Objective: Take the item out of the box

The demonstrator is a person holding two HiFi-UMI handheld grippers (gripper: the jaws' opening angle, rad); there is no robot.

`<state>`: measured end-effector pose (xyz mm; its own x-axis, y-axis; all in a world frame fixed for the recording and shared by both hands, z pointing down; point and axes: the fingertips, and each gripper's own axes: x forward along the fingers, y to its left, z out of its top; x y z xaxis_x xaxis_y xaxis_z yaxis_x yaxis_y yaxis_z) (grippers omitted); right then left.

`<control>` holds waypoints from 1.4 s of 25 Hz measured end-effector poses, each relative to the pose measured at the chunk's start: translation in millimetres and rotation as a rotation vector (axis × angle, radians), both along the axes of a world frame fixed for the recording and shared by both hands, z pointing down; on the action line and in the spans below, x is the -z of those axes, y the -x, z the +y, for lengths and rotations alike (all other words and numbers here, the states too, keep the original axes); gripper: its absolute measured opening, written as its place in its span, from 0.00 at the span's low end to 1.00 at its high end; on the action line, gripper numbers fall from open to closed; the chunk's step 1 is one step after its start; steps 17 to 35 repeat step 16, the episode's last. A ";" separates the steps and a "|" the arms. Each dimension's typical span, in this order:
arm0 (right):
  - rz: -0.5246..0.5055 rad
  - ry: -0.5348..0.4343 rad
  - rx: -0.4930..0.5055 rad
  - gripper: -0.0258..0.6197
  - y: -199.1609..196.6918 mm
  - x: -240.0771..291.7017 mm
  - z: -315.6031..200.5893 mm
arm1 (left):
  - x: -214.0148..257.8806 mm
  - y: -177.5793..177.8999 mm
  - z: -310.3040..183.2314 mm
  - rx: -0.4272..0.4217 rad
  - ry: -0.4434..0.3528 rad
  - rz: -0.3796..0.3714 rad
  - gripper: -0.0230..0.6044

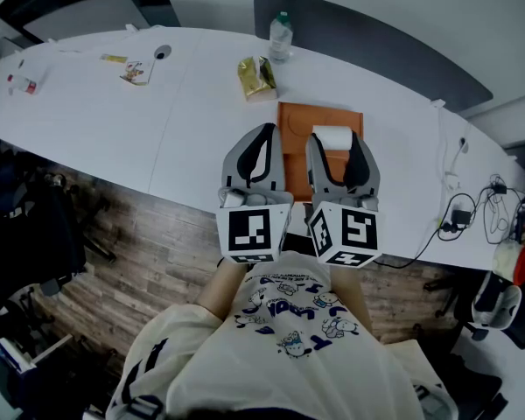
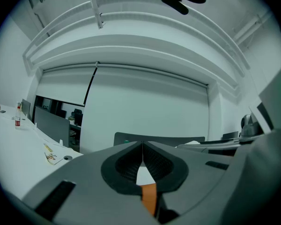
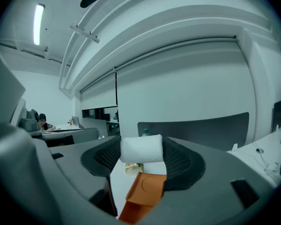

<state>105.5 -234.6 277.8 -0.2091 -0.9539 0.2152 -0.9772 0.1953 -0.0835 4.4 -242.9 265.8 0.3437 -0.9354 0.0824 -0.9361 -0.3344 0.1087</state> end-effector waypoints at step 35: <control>0.004 -0.001 -0.006 0.47 -1.4 1.7 2.7 | 1.5 2.0 1.6 0.001 -0.004 0.000 0.07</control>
